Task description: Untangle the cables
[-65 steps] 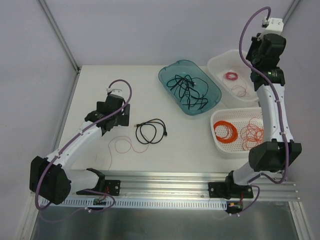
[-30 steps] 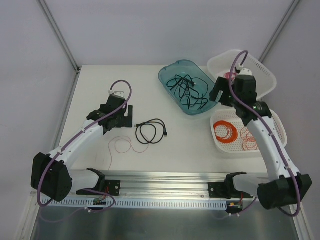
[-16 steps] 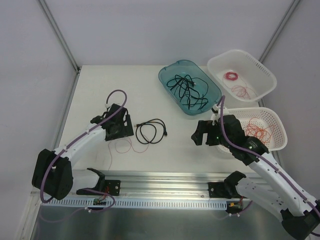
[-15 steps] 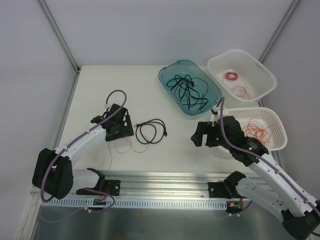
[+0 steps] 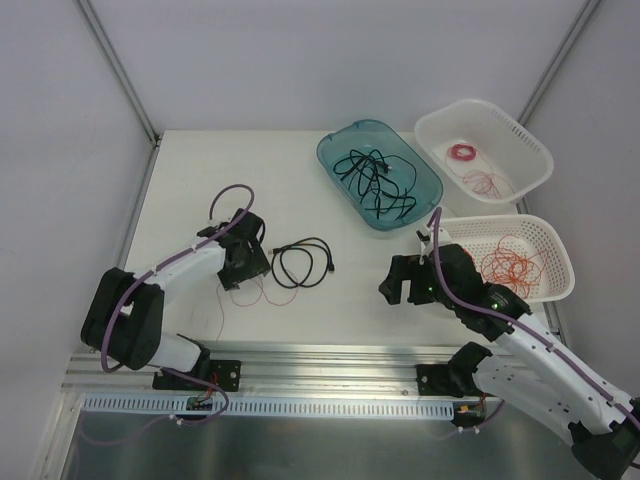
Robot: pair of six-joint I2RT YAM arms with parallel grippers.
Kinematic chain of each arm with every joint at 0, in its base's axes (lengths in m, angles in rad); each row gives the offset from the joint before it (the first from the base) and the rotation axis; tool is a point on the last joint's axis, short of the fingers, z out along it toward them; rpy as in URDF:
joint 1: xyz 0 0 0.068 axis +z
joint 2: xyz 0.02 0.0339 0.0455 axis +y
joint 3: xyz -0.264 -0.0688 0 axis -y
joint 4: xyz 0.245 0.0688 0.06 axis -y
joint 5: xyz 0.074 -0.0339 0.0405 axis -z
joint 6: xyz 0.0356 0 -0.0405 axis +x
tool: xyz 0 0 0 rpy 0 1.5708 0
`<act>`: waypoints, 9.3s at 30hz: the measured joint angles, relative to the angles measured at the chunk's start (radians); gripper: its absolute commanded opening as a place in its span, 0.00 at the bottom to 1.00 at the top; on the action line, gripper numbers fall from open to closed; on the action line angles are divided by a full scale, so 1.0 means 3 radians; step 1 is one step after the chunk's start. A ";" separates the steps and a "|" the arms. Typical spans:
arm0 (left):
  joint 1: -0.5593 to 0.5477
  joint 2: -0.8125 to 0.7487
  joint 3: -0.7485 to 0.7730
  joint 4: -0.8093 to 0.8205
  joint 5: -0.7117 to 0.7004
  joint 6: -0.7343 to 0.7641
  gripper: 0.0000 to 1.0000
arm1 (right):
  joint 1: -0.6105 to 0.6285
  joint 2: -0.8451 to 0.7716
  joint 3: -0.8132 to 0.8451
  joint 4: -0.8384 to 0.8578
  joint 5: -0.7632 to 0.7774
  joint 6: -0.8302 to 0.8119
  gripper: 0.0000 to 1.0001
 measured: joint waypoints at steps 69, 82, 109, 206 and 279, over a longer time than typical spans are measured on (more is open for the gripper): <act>-0.1152 -0.1129 0.1207 -0.0078 0.0853 0.2099 0.00 | 0.0298 0.0636 0.0170 0.1481 -0.0947 0.0010 0.98; -0.1400 -0.0998 0.1171 0.0048 0.1420 0.2356 0.00 | 0.0402 0.0903 0.0674 0.1657 -0.0479 0.0896 0.99; -0.1565 -0.0713 0.1195 0.0287 0.1567 0.2491 0.00 | 0.0688 0.1436 0.0787 0.1597 -0.0109 0.1563 0.30; 0.0685 -0.0764 0.0362 0.0346 -0.0009 0.1961 0.99 | -0.0018 0.2696 0.1867 0.0207 -0.0064 -0.0422 0.94; 0.1035 -0.0702 0.0362 0.0345 0.0201 0.1848 0.99 | -0.0434 0.2795 0.3076 0.0008 0.0614 -0.0734 0.01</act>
